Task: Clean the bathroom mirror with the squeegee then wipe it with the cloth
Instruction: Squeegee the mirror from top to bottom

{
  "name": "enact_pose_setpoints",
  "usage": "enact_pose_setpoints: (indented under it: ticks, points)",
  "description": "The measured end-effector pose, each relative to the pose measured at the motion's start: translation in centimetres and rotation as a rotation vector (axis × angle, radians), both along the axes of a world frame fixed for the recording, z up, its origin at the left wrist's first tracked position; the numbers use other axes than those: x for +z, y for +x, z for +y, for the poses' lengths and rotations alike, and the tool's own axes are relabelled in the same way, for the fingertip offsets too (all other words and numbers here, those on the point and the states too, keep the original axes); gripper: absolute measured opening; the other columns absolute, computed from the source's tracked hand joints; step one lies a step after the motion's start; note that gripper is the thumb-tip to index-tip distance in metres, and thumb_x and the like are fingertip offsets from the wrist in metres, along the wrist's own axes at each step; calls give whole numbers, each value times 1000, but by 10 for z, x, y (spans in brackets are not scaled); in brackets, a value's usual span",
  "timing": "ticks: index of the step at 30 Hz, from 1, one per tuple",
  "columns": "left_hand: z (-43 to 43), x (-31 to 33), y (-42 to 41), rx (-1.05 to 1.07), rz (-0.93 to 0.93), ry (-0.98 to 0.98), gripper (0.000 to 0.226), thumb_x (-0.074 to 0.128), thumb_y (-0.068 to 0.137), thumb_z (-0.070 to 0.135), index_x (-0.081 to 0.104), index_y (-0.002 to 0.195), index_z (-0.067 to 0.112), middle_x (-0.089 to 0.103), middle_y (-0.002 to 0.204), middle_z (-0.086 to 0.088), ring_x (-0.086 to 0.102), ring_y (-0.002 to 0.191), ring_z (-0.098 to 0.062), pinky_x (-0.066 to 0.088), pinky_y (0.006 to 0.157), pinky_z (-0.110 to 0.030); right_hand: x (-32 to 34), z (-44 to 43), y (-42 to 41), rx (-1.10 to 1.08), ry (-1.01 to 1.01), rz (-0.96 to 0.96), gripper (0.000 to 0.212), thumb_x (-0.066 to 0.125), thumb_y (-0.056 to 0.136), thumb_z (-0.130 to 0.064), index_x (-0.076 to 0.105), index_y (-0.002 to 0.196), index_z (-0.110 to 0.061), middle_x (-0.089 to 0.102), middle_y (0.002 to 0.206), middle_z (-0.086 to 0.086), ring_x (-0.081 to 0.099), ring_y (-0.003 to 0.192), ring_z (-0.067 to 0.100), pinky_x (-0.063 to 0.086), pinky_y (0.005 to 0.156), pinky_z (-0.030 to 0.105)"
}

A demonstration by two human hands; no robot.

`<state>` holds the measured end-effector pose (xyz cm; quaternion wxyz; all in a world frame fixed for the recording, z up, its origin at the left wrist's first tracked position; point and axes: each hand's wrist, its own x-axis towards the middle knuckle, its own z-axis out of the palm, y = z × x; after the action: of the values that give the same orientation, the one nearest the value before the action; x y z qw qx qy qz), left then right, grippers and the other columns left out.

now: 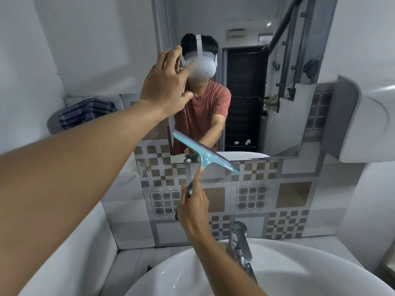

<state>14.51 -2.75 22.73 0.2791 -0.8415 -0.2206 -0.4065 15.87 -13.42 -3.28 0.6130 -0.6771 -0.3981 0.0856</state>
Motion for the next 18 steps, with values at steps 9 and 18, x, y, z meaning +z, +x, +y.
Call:
enact_pose_setpoints:
  ticks: [9,18]
  points:
    - [4,-2,2,-9,0,-7,77,71,85,40,38,152,22,27,159,-19,25,146,-39,39,111,-52,-9,-16,12,-33,-229,-181,75,37,108,-28,-21,153,-42,54,102,7,46,71,7,38,69,23]
    - [1,-33,8,-36,-20,0,70,69,90,35,39,152,19,27,159,-20,26,146,-41,34,116,-50,-13,-41,26,-20,-341,-288,79,34,108,-14,-29,144,-46,45,106,8,43,62,10,49,64,26]
